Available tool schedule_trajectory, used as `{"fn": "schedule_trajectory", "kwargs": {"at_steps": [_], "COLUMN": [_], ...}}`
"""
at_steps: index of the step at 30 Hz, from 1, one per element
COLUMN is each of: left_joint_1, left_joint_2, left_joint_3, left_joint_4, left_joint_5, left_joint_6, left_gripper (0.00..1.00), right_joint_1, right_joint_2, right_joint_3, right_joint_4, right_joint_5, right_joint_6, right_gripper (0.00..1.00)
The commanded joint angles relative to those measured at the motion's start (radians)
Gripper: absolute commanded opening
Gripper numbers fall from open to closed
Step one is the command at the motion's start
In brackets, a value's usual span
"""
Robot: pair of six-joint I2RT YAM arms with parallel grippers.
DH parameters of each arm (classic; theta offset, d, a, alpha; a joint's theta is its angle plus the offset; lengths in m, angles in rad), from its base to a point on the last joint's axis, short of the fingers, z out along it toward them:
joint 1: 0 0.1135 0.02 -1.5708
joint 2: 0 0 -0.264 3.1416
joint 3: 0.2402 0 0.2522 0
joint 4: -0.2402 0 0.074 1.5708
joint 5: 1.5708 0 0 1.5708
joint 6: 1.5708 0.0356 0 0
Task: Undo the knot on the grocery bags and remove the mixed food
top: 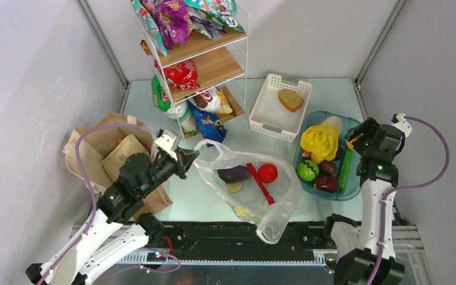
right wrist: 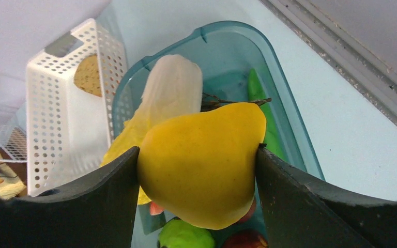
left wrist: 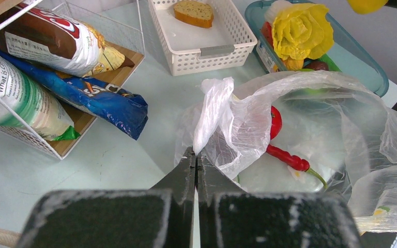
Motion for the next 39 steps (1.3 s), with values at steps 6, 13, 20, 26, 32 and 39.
{"fn": "schedule_trajectory", "kwargs": {"at_steps": [6,13,20,26,32,39], "left_joint_1": [-0.003,-0.002,-0.002,-0.001,-0.002,-0.002], "left_joint_2": [0.008,0.002,0.002,0.003,0.002,-0.002], "left_joint_3": [0.004,0.005,0.005,0.005,0.005,0.005], "left_joint_4": [0.023,0.023,0.024,0.023,0.023,0.022], "left_joint_5": [0.000,0.003,0.007,0.007,0.005,0.000], "left_joint_6": [0.007,0.007,0.006,0.006,0.007,0.009], "left_gripper": [0.00,0.00,0.00,0.00,0.00,0.00], "right_joint_1": [-0.064,-0.069,-0.071,-0.071,-0.071,-0.029], "right_joint_2": [0.204,0.342,0.400,0.392,0.351,0.169], "right_joint_3": [-0.023,-0.023,-0.023,-0.015,-0.015,-0.031], "right_joint_4": [0.254,0.329,0.342,0.336,0.310,0.237], "right_joint_5": [-0.078,-0.065,-0.100,-0.112,-0.100,-0.202], "right_joint_6": [0.040,0.047,0.035,0.031,0.031,0.032], "right_gripper": [0.53,0.61,0.92,0.99,0.99,0.96]}}
